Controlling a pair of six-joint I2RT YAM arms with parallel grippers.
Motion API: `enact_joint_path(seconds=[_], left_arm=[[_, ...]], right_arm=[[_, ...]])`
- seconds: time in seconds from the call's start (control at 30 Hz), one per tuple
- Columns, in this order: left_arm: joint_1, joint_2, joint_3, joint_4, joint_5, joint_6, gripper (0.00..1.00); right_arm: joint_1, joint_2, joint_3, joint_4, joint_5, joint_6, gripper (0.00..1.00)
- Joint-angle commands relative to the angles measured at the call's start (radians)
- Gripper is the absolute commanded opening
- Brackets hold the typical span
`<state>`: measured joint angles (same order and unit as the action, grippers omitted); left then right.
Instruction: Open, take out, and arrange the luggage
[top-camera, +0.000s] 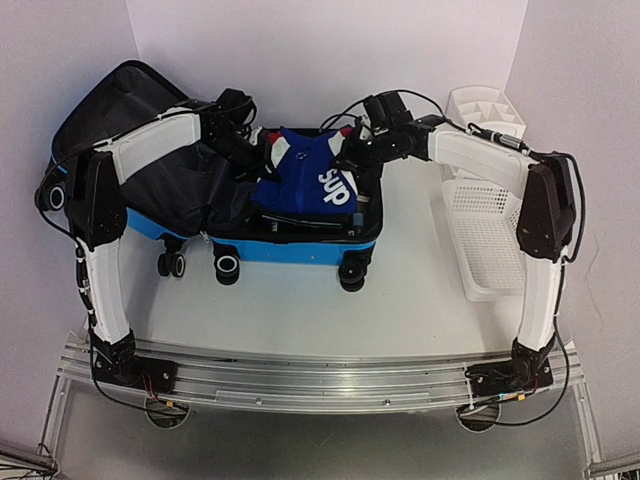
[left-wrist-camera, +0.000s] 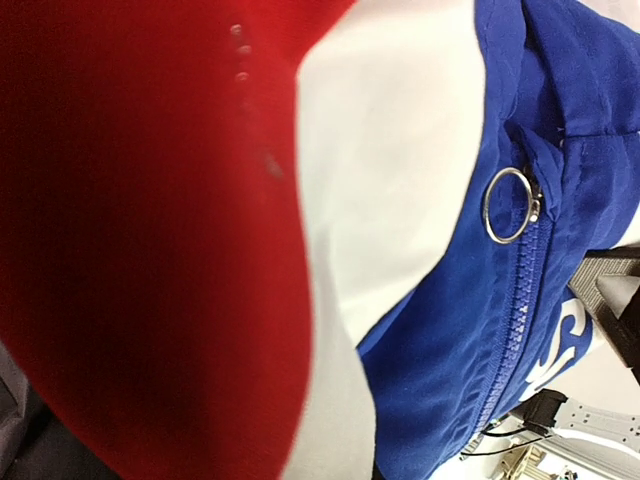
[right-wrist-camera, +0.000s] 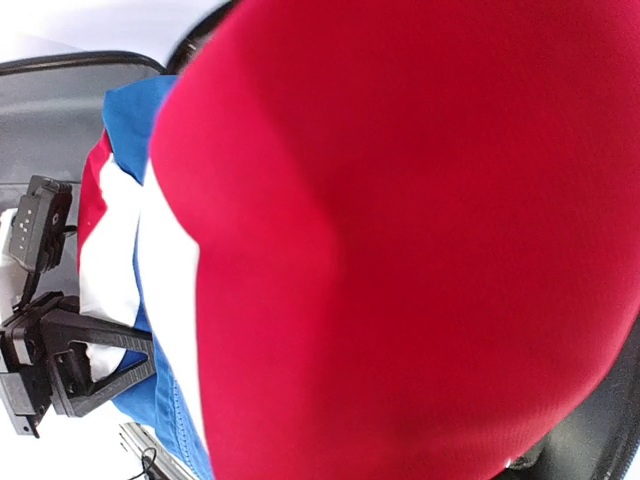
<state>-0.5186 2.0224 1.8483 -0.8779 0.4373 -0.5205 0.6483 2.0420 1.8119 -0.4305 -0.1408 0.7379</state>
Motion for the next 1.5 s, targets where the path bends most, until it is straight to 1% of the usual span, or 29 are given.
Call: enact_joint_path(seconds=[0.0, 0.23, 0.3, 0.43, 0.5, 0.7, 0.83, 0.9, 1.03, 1.13, 1.3, 1.47], left_arm=[[-0.009, -0.081, 0.088, 0.007, 0.034, 0.005, 0.00], [-0.029, -0.066, 0.192, 0.046, 0.048, 0.021, 0.00], [-0.060, -0.047, 0.236, 0.072, 0.054, 0.029, 0.00], [-0.161, 0.026, 0.351, 0.141, 0.058, 0.035, 0.00], [-0.217, 0.078, 0.411, 0.197, 0.062, 0.030, 0.00], [-0.365, 0.245, 0.584, 0.361, 0.067, -0.048, 0.00], [-0.448, 0.298, 0.598, 0.492, 0.047, -0.049, 0.00], [-0.482, 0.322, 0.598, 0.554, 0.032, -0.042, 0.00], [-0.533, 0.367, 0.576, 0.671, -0.008, -0.052, 0.00], [-0.555, 0.390, 0.535, 0.783, -0.026, -0.070, 0.00], [-0.591, 0.437, 0.511, 0.849, -0.101, -0.034, 0.00], [-0.596, 0.463, 0.463, 0.873, -0.167, 0.004, 0.00]], right_arm=[[0.004, -0.080, 0.070, 0.009, 0.021, -0.034, 0.00], [-0.019, -0.120, 0.135, -0.093, 0.051, -0.107, 0.00], [-0.036, -0.141, 0.150, -0.151, 0.064, -0.141, 0.00], [-0.076, -0.227, 0.164, -0.322, 0.119, -0.232, 0.00], [-0.107, -0.286, 0.140, -0.414, 0.145, -0.283, 0.00], [-0.237, -0.508, 0.019, -0.641, 0.276, -0.412, 0.00], [-0.277, -0.599, -0.033, -0.759, 0.353, -0.476, 0.00], [-0.297, -0.631, -0.071, -0.791, 0.402, -0.500, 0.00], [-0.353, -0.665, -0.155, -0.826, 0.513, -0.549, 0.00], [-0.407, -0.657, -0.204, -0.829, 0.531, -0.581, 0.00], [-0.466, -0.585, -0.326, -0.794, 0.483, -0.622, 0.00], [-0.545, -0.529, -0.466, -0.634, 0.341, -0.624, 0.00]])
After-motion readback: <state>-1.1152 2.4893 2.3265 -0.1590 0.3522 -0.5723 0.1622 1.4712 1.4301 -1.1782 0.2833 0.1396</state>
